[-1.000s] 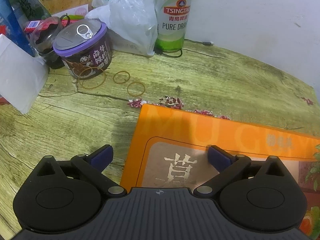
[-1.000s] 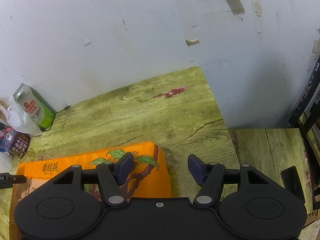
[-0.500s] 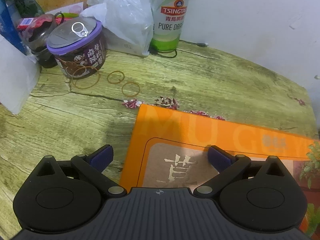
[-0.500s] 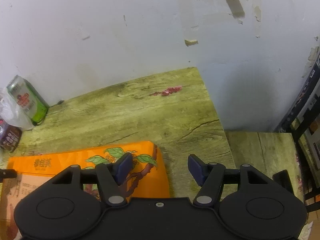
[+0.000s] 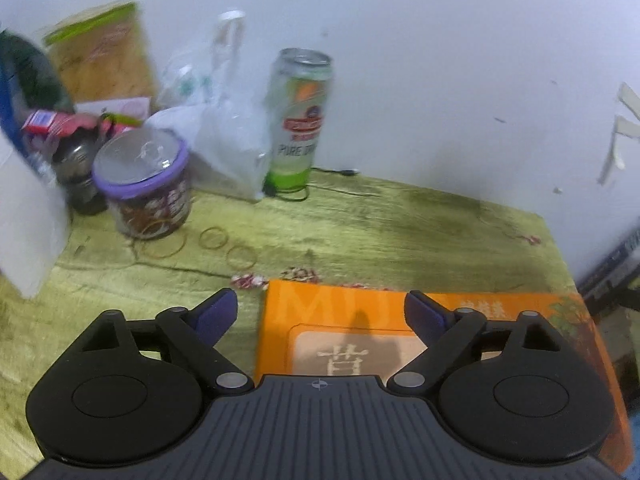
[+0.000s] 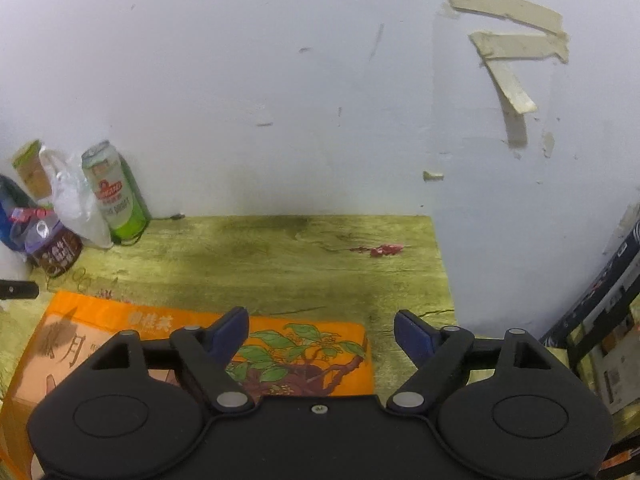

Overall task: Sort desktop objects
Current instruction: 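Raise both grippers up and away from the box lid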

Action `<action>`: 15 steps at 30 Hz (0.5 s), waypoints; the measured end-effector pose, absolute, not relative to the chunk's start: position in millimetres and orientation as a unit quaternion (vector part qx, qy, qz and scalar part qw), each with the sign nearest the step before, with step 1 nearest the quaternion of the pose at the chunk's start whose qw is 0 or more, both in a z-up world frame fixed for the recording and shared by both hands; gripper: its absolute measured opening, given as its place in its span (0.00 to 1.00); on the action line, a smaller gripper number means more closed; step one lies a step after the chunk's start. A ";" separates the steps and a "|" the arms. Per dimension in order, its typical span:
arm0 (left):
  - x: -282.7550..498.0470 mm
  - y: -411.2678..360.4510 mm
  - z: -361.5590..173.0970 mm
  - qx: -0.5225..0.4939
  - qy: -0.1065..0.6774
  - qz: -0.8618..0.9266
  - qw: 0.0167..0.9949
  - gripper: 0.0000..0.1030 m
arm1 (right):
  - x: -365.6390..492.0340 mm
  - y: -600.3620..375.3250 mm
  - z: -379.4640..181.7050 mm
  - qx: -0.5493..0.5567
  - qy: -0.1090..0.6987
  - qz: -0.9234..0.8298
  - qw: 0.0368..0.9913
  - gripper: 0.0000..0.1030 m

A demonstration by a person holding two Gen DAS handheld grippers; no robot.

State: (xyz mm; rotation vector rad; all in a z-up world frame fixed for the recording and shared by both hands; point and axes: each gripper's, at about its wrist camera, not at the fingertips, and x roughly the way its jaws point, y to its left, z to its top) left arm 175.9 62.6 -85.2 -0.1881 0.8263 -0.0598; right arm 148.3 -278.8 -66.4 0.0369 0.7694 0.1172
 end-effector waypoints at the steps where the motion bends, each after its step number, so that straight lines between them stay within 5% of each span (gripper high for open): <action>1: 177.7 60.8 -86.9 -0.089 0.402 -0.033 0.911 0.83 | 151.3 -273.9 -66.4 0.018 0.384 0.060 0.921 0.77; 15: 201.7 67.0 -112.6 -0.115 0.418 -0.088 0.897 0.58 | 192.1 -225.9 -95.8 0.021 0.490 0.021 0.871 0.53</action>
